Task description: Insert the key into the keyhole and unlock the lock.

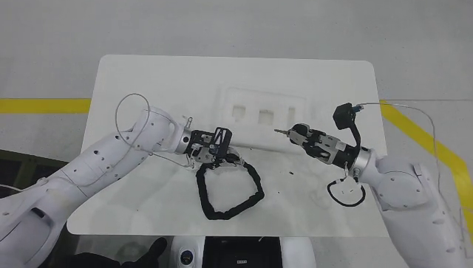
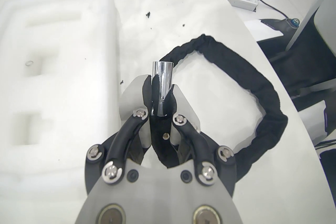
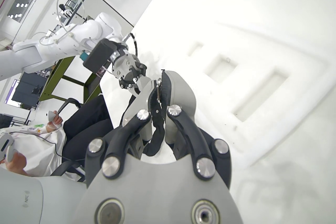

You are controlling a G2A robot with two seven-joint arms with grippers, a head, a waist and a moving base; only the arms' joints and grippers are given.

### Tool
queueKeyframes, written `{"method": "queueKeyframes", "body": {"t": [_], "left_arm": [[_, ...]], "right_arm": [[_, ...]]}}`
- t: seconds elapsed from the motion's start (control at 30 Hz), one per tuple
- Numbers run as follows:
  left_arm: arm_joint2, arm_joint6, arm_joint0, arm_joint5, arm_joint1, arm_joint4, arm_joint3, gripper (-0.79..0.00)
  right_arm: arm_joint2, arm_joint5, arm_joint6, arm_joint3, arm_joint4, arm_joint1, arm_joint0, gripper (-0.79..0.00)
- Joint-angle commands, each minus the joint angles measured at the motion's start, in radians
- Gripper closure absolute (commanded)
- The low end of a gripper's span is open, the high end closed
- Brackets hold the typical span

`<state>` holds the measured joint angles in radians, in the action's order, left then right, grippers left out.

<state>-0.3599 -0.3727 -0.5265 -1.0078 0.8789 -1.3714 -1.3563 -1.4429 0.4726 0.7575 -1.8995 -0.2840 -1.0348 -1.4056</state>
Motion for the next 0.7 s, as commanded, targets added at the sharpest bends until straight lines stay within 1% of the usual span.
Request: {"method": "queueKeyframes", "body": {"t": [0.0,0.13,0.27,0.4,0.67], "left_arm": [[-0.01,-0.054,-0.005,0.001,0.001,-0.017,0.007,0.0],[-0.023,-0.165,-0.012,0.003,0.008,-0.053,0.049,0.0],[-0.025,-0.262,-0.011,0.011,0.025,-0.087,0.097,0.0],[-0.022,-0.315,-0.005,0.016,0.045,-0.115,0.143,0.0],[-0.022,-0.376,-0.007,0.034,0.091,-0.096,0.251,0.0]], "right_arm": [[0.019,-0.017,0.037,-0.016,-0.001,0.001,0.005,0.0],[0.061,-0.057,0.096,-0.047,-0.004,0.002,0.015,0.0],[0.091,-0.095,0.108,-0.057,-0.016,0.001,0.027,0.0],[0.116,-0.129,0.103,-0.074,-0.043,0.0,0.034,0.0],[0.146,-0.183,0.079,-0.113,-0.071,-0.001,0.028,0.0]]}}
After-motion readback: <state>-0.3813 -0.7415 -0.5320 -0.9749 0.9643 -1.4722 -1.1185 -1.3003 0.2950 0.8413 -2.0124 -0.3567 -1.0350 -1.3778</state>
